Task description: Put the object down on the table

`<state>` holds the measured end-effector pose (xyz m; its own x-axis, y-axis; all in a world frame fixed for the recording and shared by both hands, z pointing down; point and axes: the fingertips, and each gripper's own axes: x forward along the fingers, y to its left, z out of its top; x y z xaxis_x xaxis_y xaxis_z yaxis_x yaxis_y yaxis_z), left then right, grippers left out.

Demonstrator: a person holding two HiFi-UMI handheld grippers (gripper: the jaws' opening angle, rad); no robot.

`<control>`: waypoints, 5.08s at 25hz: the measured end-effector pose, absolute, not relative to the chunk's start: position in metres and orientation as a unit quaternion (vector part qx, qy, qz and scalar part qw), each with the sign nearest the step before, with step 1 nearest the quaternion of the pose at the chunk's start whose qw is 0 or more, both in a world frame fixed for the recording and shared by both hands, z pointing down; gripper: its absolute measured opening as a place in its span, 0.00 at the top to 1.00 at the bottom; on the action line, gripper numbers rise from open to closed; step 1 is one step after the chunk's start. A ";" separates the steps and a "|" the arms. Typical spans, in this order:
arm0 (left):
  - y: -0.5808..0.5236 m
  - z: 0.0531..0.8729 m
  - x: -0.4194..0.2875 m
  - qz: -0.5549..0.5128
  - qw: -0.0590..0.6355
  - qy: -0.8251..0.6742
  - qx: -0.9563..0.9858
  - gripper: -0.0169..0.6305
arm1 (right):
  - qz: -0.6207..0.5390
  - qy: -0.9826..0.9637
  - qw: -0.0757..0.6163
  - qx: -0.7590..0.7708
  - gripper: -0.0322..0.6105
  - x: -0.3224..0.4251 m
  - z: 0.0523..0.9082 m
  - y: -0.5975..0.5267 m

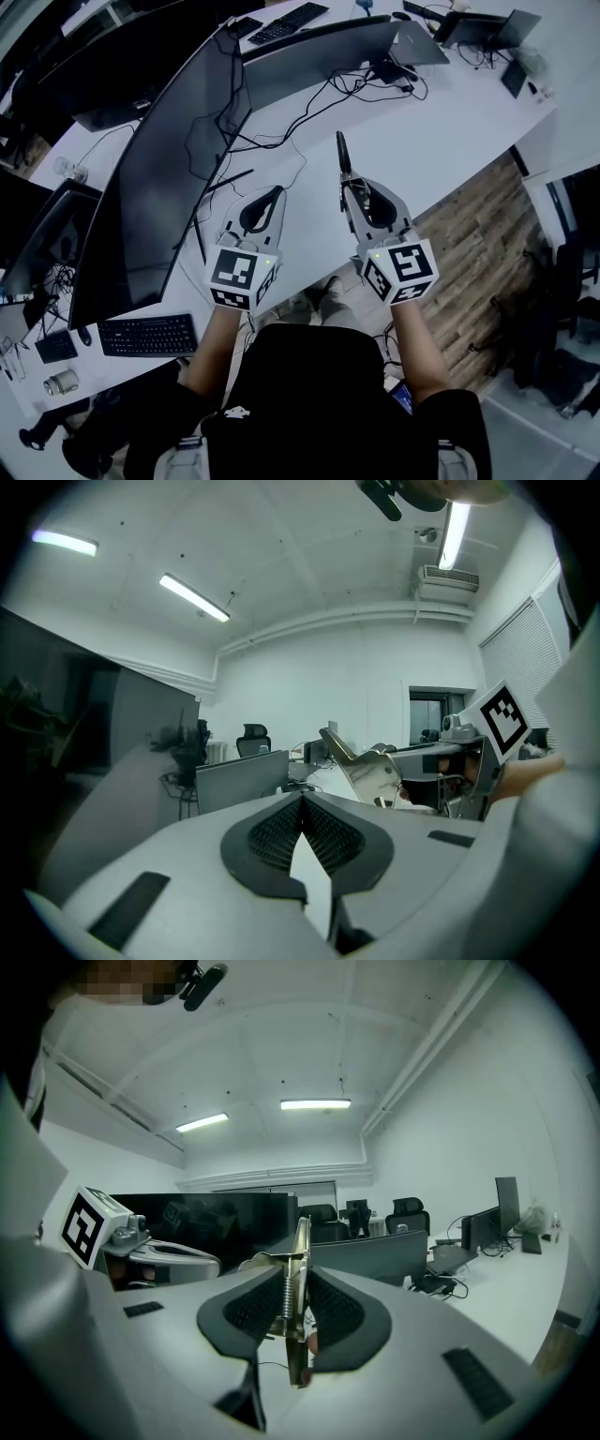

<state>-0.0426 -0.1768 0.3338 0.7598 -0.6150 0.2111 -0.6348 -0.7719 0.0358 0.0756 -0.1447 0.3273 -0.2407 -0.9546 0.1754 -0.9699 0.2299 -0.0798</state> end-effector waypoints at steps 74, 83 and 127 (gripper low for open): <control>-0.145 0.546 -0.064 0.227 0.206 -0.436 0.846 0.95 | -0.053 -0.792 0.545 0.271 0.80 0.045 0.650 -0.182; -0.141 0.554 -0.064 0.230 0.214 -0.436 0.843 0.95 | -0.069 -0.785 0.561 0.255 0.80 0.042 0.661 -0.183; -0.138 0.559 -0.062 0.233 0.213 -0.435 0.844 0.95 | -0.059 -0.785 0.555 0.270 0.75 0.044 0.673 -0.175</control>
<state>-0.0622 -0.1378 0.5586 0.5137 -0.6345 0.5775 -0.8325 -0.5313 0.1570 0.0441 -0.1749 0.6727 -0.2388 -0.4900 0.8384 -0.3583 0.8469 0.3929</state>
